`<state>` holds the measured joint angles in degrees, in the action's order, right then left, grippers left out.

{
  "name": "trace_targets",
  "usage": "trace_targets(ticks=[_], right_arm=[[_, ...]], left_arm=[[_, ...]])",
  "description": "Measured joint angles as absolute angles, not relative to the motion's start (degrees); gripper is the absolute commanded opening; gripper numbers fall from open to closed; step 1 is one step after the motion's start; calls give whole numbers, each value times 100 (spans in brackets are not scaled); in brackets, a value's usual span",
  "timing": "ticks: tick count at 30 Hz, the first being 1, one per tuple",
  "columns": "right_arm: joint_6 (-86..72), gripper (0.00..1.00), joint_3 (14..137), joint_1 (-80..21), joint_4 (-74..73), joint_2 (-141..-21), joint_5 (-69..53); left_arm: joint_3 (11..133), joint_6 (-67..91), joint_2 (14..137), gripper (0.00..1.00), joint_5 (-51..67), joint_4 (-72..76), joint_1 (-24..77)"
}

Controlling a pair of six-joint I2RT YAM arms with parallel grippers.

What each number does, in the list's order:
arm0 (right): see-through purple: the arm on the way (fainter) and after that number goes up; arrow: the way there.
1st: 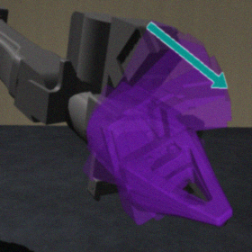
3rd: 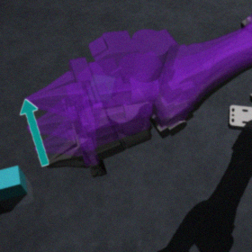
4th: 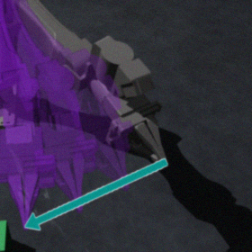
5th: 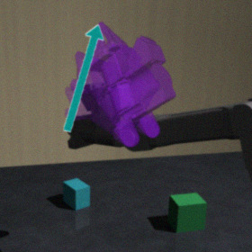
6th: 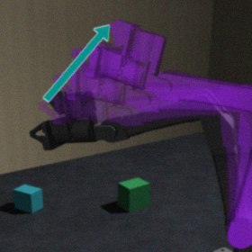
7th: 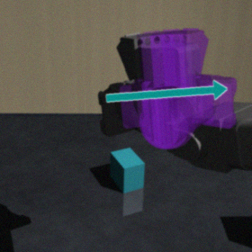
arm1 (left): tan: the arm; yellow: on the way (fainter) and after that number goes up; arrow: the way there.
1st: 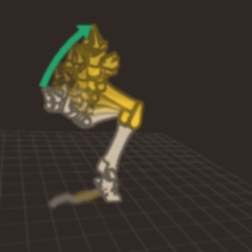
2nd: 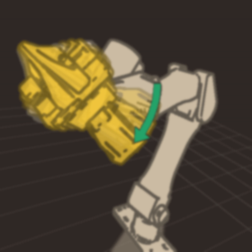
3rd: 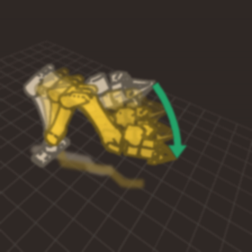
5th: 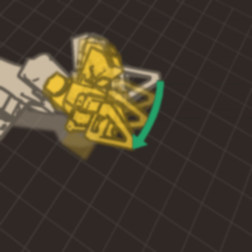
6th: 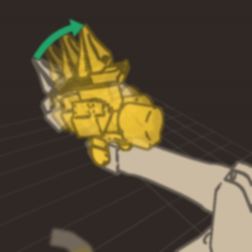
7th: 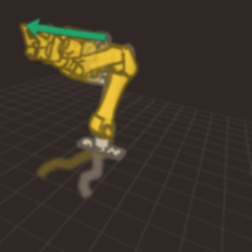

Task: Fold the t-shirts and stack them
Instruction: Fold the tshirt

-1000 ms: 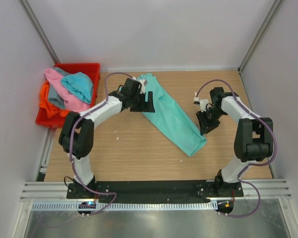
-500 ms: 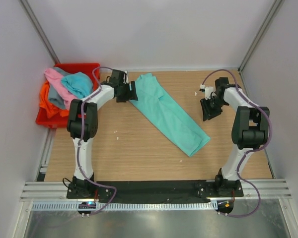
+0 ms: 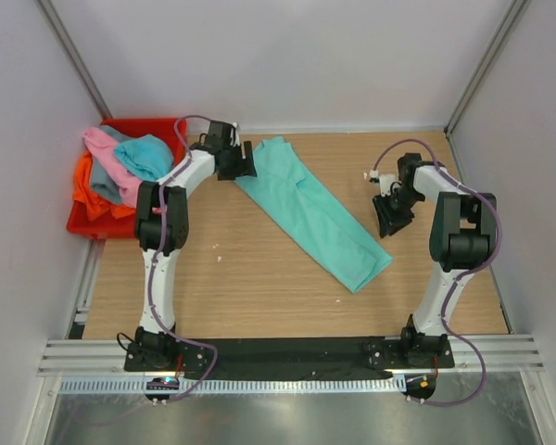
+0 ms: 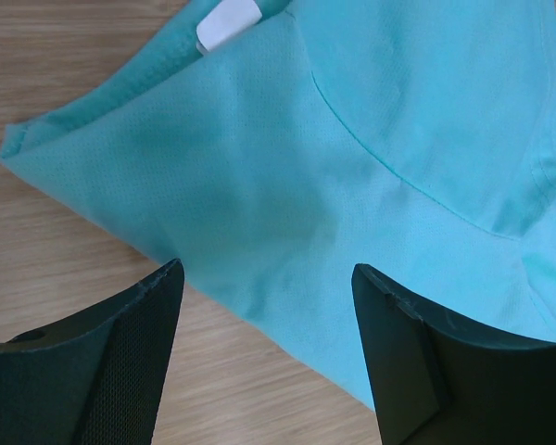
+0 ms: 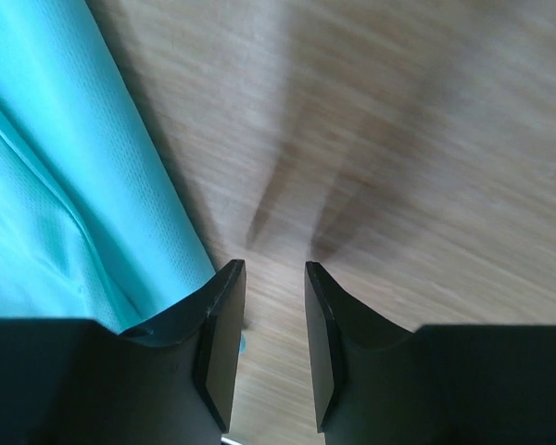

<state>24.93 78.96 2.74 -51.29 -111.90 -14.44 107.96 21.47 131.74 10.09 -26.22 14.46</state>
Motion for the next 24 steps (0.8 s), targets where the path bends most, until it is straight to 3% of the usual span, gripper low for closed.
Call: trace_targets(ticks=[13, 24], right_arm=[[2851, 36, 7470, 141, -5835, -10982, -1365], [2860, 36, 6936, -972, -6060, -10849, -1509]], left_arm=[[11913, 2005, 13961, 74, 1017, -2856, 1422], [12678, 1752, 14462, 74, 1009, -2902, 1614]])
